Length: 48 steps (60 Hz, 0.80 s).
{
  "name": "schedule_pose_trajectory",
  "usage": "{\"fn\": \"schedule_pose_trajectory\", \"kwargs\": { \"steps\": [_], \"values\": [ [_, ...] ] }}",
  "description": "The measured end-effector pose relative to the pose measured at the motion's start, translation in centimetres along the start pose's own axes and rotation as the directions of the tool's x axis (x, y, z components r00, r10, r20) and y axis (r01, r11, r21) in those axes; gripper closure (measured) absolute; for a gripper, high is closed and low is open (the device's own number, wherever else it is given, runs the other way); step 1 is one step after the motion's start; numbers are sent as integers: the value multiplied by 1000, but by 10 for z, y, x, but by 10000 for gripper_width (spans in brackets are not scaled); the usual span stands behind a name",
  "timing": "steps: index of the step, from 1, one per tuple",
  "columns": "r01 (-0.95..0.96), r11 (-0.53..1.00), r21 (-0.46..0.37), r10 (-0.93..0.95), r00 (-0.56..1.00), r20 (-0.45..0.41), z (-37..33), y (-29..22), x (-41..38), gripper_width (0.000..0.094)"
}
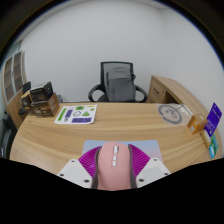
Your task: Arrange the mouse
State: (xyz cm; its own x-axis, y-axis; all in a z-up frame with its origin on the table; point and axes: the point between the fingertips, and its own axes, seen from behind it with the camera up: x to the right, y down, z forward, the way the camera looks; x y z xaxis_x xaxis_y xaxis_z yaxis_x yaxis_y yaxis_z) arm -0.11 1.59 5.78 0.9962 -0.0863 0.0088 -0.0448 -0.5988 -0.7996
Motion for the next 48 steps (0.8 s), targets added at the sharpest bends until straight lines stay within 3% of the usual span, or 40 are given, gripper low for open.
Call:
{"fn": "schedule_pose_trajectory", "kwargs": {
  "steps": [18, 26, 36, 38, 39, 42, 48],
  "values": [
    [53, 991, -127, -49, 998, 35, 45, 53, 21, 504],
    [36, 994, -102, -31, 998, 46, 44, 51, 21, 501],
    [-4, 989, -145, 10, 999, 38, 45, 55, 26, 307],
    [-21, 986, -164, 25, 999, 27, 45, 56, 28, 186],
    [-26, 986, -166, 30, 999, 21, 43, 55, 29, 62],
    [-38, 986, -159, 38, 999, -7, 36, 52, 32, 111],
    [-38, 991, -127, 32, 998, -49, 8, 46, 32, 100]
  ]
}}
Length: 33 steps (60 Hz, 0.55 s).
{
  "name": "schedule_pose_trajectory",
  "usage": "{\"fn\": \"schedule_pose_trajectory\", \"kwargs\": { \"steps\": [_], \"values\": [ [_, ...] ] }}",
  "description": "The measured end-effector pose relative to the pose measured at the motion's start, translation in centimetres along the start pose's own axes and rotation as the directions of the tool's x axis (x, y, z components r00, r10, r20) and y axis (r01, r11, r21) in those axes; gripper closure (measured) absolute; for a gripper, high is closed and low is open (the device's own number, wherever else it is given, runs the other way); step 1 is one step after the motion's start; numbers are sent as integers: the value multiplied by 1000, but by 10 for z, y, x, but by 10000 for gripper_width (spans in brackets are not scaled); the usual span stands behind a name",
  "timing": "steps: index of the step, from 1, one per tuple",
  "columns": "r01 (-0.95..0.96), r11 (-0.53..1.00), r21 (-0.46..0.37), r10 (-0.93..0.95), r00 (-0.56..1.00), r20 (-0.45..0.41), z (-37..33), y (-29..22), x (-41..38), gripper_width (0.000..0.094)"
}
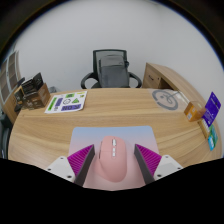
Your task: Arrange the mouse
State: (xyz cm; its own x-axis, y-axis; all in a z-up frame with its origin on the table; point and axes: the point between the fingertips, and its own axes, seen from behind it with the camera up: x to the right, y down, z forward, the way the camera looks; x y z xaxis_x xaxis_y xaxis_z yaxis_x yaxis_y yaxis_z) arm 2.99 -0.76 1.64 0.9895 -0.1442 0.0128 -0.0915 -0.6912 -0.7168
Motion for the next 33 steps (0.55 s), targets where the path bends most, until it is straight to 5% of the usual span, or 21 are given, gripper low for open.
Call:
{"fn": "schedule_pose_trajectory", "kwargs": {
  "steps": [17, 33],
  "values": [
    [-18, 990, 138, 18, 1000, 1, -167, 16, -53, 102],
    [-38, 984, 172, 36, 999, 15, -341, 115, -124, 90]
  ]
}}
